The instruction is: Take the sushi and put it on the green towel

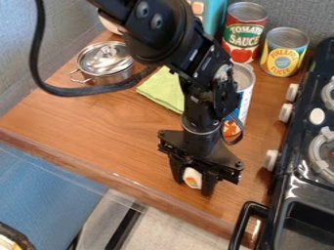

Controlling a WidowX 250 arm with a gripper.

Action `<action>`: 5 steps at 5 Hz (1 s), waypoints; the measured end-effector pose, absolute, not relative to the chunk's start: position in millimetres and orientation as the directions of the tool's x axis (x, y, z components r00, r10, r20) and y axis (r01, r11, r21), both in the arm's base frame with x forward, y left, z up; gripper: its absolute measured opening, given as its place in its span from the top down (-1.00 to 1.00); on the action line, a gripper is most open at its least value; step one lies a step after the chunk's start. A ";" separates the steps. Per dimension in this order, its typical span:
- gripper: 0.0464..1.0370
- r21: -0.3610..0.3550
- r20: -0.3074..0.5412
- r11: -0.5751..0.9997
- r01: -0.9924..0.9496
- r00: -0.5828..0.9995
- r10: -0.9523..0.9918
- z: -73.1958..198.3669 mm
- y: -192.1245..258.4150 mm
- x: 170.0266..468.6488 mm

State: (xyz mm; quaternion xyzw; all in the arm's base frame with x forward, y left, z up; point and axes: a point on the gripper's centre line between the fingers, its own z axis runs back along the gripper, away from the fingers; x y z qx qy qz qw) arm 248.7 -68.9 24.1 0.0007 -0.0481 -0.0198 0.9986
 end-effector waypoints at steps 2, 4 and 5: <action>0.07 -0.019 0.149 0.998 -0.064 0.987 0.067 77.6 -17.8 283.2; 0.07 -0.012 0.107 0.997 -0.076 0.991 0.077 75.2 15.9 353.6; 0.07 -0.009 0.113 0.997 -0.079 0.990 0.079 69.8 18.0 383.2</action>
